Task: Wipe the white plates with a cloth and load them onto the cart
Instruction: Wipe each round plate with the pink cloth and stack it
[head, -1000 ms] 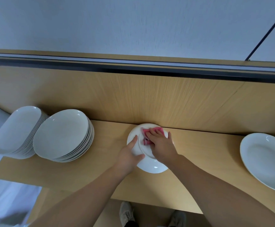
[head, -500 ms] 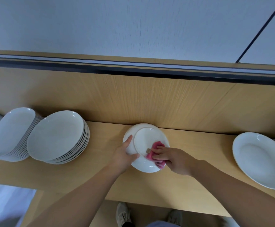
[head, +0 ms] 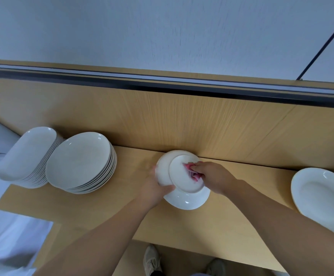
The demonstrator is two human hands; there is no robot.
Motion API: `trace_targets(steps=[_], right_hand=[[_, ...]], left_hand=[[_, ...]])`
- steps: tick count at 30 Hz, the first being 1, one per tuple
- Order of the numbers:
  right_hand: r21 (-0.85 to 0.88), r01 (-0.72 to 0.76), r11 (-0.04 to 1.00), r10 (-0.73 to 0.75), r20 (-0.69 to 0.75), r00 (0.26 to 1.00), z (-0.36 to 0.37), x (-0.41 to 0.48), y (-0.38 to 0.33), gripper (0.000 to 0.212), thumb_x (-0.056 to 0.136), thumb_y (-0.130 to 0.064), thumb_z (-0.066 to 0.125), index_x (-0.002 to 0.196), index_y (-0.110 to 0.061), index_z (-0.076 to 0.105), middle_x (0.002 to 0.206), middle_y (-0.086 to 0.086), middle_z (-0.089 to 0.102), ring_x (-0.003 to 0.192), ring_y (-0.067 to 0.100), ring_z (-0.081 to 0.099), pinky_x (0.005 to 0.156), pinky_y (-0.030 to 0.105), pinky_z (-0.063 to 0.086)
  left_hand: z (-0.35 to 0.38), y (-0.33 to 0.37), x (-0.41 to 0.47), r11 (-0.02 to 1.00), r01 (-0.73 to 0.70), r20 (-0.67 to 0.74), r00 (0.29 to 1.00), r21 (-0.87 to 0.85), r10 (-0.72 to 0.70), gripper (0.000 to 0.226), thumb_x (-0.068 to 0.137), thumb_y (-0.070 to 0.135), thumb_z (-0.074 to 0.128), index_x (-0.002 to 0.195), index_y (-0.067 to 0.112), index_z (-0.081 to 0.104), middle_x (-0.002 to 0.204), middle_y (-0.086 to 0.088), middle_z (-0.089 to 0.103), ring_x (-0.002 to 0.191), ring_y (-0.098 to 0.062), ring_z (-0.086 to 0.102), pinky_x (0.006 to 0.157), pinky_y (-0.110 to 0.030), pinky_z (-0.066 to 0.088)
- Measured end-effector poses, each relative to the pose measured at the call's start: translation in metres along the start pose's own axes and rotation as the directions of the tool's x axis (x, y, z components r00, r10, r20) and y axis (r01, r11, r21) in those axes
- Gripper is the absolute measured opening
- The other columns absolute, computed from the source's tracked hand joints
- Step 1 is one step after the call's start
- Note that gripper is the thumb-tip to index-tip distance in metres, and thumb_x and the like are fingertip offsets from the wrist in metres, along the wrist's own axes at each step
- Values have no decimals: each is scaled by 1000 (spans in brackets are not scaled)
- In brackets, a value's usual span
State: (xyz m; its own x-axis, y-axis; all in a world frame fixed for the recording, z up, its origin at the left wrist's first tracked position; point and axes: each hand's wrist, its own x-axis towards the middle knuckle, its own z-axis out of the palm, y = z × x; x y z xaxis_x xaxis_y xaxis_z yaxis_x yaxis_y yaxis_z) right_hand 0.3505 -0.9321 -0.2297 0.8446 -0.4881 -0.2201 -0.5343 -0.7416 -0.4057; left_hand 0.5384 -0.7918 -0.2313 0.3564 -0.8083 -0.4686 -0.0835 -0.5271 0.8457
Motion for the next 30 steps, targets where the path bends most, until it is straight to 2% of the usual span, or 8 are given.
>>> trace_targets(steps=[2, 4, 8, 11, 14, 18, 24, 30], right_hand=[[12, 26, 1000, -25, -68, 997, -5, -4, -1, 79, 73, -78, 33, 108, -16, 68, 104, -4, 68, 98, 15, 60, 93, 31, 45], [122, -10, 992, 23, -109, 994, -14, -8, -4, 86, 68, -81, 30, 108, -15, 67, 103, -4, 68, 97, 15, 59, 91, 29, 45], [321, -109, 941, 135, -61, 989, -37, -21, -10, 32, 99, -32, 42, 120, -26, 66, 103, -8, 67, 87, 4, 57, 73, 9, 40], [299, -2, 954, 46, -138, 989, -51, -34, -9, 45, 98, -8, 44, 128, -38, 59, 98, -13, 63, 78, -5, 53, 69, 4, 34], [268, 45, 962, 1, -171, 985, -60, -43, -4, 53, 93, 3, 44, 131, -30, 60, 101, -14, 62, 76, -18, 51, 65, 4, 33], [232, 116, 966, -63, -224, 973, -76, -54, -4, 54, 88, 9, 45, 127, -23, 64, 101, -8, 66, 82, -15, 52, 67, 2, 33], [255, 246, 935, -175, -273, 946, -99, -61, -18, 52, 87, 15, 43, 120, -16, 67, 98, -5, 65, 76, -13, 53, 65, 4, 36], [243, 367, 898, -293, -290, 911, -99, -51, -43, 52, 87, 16, 43, 122, -14, 66, 96, -4, 64, 76, -12, 55, 65, 2, 36]], left_hand=[[-1, 6, -5, 999, 17, -33, 999, -47, -18, 59, 59, 32, 79, 115, 34, 58, 110, 9, 67, 101, -10, 64, 86, -39, 56], [-1, 13, -11, 991, 52, -40, 998, -120, -57, 46, 71, 29, 77, 115, 27, 62, 107, 5, 70, 100, -15, 66, 88, -43, 56], [9, 33, -25, 973, 90, -91, 990, -213, -111, 14, 91, 15, 63, 102, 23, 60, 102, 2, 68, 97, -20, 65, 91, -46, 54], [22, 50, -40, 977, 63, -121, 989, -206, -89, 14, 87, 20, 64, 100, 23, 61, 102, -2, 69, 98, -23, 66, 90, -50, 54], [29, 60, -51, 992, 17, -172, 984, -123, -38, 43, 77, 30, 64, 117, 15, 59, 106, -2, 69, 98, -23, 66, 85, -50, 56], [26, 80, -70, 989, -29, -318, 945, 142, 73, 33, 86, 25, 60, 117, 20, 51, 107, 4, 60, 97, -17, 59, 79, -37, 53], [6, 98, -102, 825, -11, -428, 851, 565, 304, 32, 91, 25, 53, 123, 26, 49, 103, 4, 63, 93, -20, 57, 77, -34, 46], [-31, 98, -124, 654, 61, -467, 750, 754, 468, 28, 97, 26, 47, 125, 28, 46, 96, 1, 66, 85, -24, 61, 76, -36, 46]])
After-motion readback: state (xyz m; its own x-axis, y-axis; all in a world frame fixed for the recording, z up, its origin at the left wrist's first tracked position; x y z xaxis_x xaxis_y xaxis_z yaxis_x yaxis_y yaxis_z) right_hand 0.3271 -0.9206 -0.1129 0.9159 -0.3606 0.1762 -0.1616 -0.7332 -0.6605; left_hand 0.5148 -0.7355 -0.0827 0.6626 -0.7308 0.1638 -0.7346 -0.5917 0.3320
